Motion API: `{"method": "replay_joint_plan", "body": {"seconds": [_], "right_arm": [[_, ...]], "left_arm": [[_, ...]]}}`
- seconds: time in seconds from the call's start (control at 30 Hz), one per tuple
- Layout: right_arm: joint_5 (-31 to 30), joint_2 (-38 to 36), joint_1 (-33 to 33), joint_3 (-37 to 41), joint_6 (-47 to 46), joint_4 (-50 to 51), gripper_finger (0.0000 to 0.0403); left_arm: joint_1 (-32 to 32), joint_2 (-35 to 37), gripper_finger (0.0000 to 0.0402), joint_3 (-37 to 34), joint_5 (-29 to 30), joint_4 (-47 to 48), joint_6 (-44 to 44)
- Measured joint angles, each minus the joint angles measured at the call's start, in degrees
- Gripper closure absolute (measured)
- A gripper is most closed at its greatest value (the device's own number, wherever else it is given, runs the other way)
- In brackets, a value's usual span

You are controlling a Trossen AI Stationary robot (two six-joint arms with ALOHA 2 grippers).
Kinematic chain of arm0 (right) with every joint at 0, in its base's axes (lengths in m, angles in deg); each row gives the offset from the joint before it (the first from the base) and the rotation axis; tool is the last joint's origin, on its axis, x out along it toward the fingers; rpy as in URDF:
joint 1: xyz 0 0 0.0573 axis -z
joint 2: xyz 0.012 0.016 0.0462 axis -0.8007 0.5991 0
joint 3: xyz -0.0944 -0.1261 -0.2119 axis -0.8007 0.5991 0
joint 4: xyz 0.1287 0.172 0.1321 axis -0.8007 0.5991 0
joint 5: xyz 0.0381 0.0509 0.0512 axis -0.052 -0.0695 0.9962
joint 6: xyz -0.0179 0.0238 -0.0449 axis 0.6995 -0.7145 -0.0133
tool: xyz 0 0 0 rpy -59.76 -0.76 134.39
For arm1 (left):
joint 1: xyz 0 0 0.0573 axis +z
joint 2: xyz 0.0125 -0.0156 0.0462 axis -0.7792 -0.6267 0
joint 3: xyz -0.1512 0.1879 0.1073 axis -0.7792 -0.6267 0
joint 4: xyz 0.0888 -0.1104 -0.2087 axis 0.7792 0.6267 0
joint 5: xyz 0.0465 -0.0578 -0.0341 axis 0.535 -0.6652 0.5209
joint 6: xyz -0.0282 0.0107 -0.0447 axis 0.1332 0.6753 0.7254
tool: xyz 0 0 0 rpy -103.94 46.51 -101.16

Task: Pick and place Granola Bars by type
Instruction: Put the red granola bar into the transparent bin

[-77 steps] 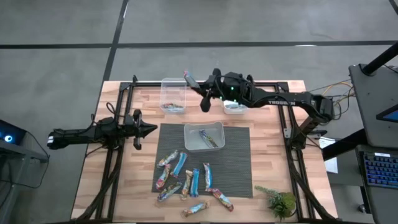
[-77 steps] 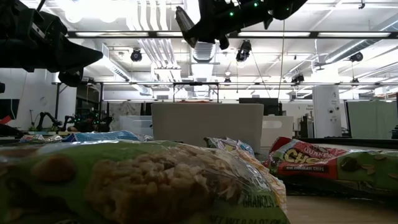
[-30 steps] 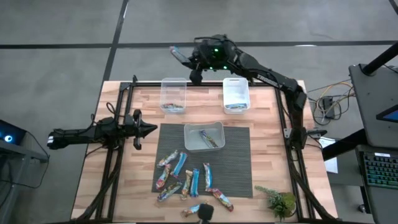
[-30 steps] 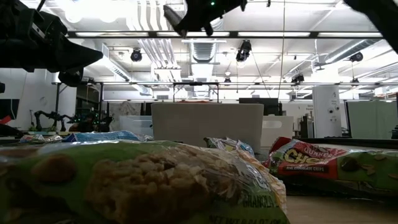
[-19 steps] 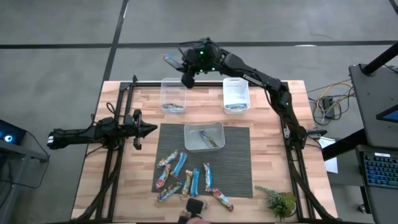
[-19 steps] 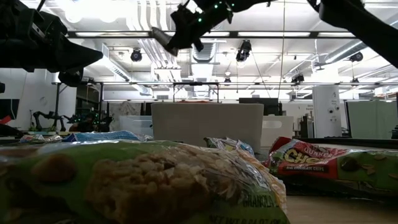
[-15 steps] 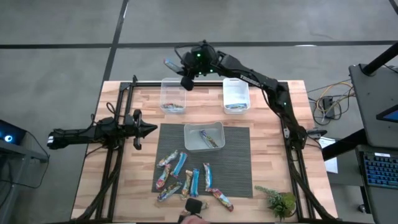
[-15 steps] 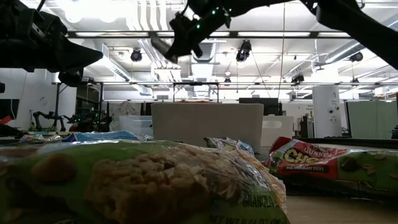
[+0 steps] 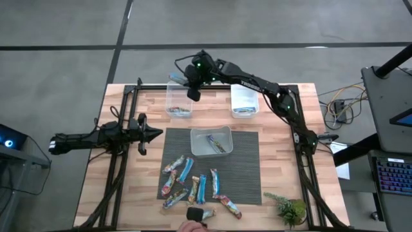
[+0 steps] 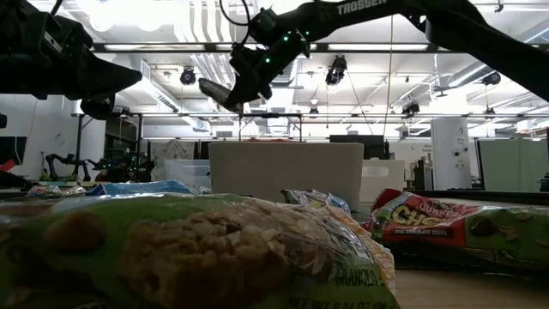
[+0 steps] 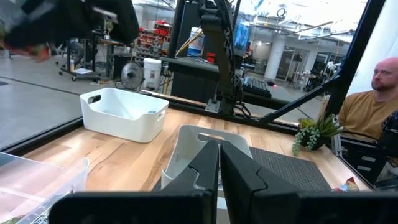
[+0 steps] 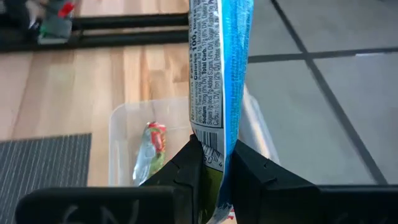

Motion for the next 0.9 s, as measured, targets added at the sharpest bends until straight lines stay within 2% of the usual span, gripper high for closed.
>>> {"method": "replay_joint_plan", "body": {"seconds": [0.57,0.9], "right_arm": [[0.08,5.36,-2.43,0.04,9.53,-0.91,0.0351],[-0.04,8.01,-2.63,0.04,9.84,-2.31,0.0351]], "left_arm": [[-0.02,0.00,0.0401,0.00,0.00,0.00,0.02],[-0.01,0.02,0.0401,0.00,0.00,0.00,0.00]]}}
